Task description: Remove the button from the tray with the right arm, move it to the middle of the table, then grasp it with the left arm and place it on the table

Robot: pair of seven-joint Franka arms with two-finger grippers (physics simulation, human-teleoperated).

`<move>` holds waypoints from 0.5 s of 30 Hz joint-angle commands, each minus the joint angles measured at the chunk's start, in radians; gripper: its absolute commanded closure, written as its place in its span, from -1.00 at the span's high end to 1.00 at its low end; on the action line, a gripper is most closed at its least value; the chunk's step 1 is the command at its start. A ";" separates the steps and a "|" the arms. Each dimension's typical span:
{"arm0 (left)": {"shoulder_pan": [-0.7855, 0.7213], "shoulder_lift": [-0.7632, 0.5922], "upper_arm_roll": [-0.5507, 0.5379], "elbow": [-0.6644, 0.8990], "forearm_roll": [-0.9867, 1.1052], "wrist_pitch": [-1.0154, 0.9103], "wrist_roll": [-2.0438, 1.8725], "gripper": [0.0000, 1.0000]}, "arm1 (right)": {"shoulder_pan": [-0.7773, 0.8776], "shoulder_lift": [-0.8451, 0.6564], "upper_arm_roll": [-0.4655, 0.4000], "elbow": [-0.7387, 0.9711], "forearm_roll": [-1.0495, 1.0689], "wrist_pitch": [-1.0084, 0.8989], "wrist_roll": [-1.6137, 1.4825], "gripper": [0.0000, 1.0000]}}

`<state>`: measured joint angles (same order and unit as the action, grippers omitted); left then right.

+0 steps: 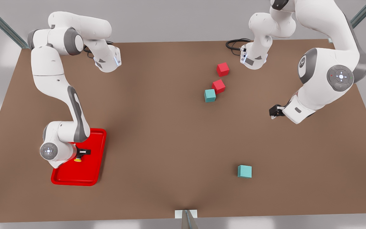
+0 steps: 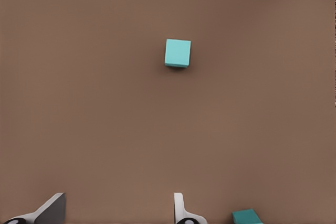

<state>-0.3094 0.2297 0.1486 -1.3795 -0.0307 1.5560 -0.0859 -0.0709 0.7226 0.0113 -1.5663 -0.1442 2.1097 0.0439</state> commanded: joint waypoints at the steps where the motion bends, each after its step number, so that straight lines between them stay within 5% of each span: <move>1: -0.005 -0.001 0.000 0.000 0.002 0.009 -0.017 1.00 | -0.001 0.018 0.001 0.003 -0.003 0.145 -0.038 1.00; 6: -0.007 0.003 0.000 0.000 0.002 0.009 -0.017 1.00 | -0.030 0.028 0.001 -0.030 -0.002 0.191 -0.055 1.00; 10: -0.007 0.007 0.000 0.000 0.000 0.007 -0.017 1.00 | -0.061 -0.098 0.002 -0.274 -0.006 0.329 -0.058 1.00; 15: -0.005 0.017 0.000 0.000 0.000 0.006 -0.017 1.00 | -0.082 -0.083 0.002 -0.261 -0.005 0.424 0.002 1.00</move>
<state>-0.3145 0.2478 0.1485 -1.3795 -0.0313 1.5625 -0.0953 -0.1523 0.6428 0.0138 -1.8258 -0.1520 2.4294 0.0229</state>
